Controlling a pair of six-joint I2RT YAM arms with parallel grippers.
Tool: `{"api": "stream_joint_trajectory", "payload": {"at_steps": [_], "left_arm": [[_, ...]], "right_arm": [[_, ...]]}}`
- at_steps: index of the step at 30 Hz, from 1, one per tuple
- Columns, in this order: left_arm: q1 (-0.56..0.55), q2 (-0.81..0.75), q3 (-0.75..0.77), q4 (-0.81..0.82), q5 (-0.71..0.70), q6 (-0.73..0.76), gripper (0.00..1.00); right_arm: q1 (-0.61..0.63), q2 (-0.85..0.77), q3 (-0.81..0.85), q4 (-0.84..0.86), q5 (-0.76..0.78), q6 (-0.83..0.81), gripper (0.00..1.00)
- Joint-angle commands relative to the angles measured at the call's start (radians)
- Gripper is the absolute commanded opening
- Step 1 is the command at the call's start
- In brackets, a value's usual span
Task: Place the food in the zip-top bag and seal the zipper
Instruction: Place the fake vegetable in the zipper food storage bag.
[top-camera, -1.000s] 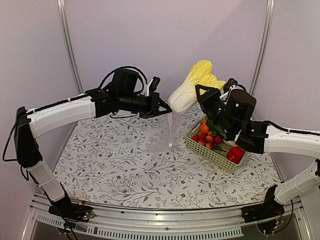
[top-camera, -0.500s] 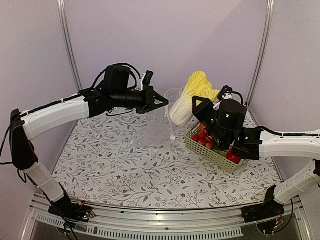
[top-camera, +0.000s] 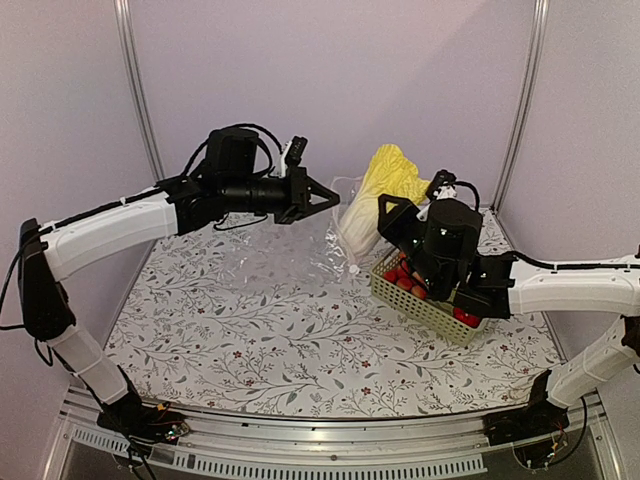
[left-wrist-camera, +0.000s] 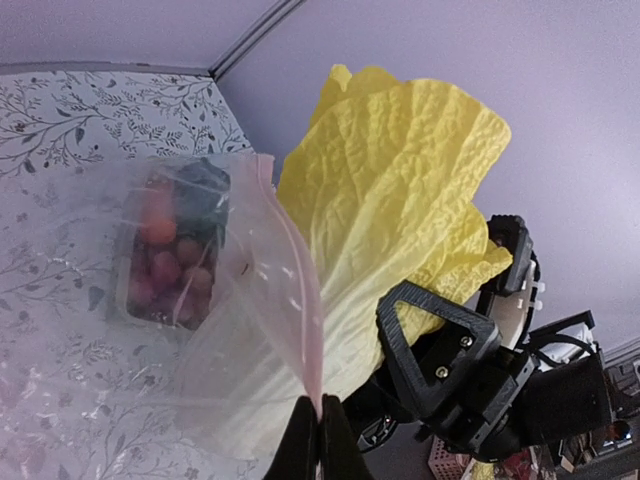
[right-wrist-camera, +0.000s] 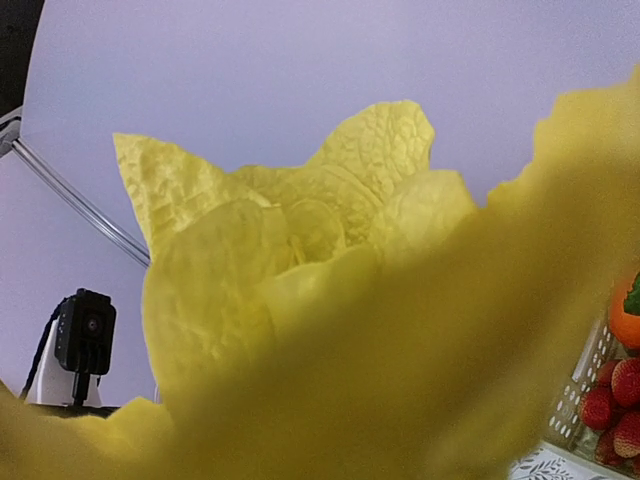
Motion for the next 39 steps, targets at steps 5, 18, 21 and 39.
{"api": "stream_joint_trajectory", "payload": {"at_steps": [5, 18, 21, 39], "left_arm": [[-0.036, 0.032, -0.001, 0.054, 0.031, -0.022, 0.0], [-0.044, 0.011, -0.014, 0.15, 0.021, -0.07, 0.0], [-0.043, 0.005, -0.014, 0.172, 0.006, -0.079, 0.0], [-0.014, -0.006, -0.056, 0.213, 0.018, -0.1, 0.0]], "right_arm": [[0.007, 0.029, 0.112, 0.082, 0.021, -0.006, 0.0], [0.015, 0.122, 0.055, 0.299, -0.218, -0.296, 0.0], [0.018, 0.118, 0.028, 0.29, -0.227, -0.307, 0.0], [0.018, -0.05, 0.037, -0.083, -0.276, -0.359, 0.85]]}}
